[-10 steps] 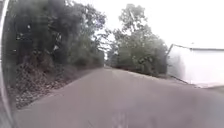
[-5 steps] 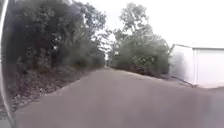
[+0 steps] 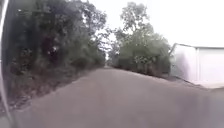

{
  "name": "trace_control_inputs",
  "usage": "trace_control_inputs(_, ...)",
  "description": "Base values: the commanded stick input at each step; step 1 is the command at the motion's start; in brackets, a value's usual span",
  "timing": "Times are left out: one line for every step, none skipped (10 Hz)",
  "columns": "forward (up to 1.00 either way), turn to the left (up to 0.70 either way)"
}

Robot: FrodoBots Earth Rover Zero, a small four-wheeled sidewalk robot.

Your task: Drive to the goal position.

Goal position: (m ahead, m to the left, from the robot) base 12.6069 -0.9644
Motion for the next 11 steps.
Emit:
trace_control_inputs(0.7,0.0)
trace_control_inputs(0.7,0.0)
trace_control_inputs(0.7,0.0)
trace_control_inputs(0.7,0.0)
trace_control_inputs(0.7,0.0)
trace_control_inputs(0.7,0.0)
trace_control_inputs(0.7,0.0)
trace_control_inputs(0.7,0.0)
trace_control_inputs(0.7,0.0)
trace_control_inputs(0.7,0.0)
trace_control_inputs(0.7,0.0)
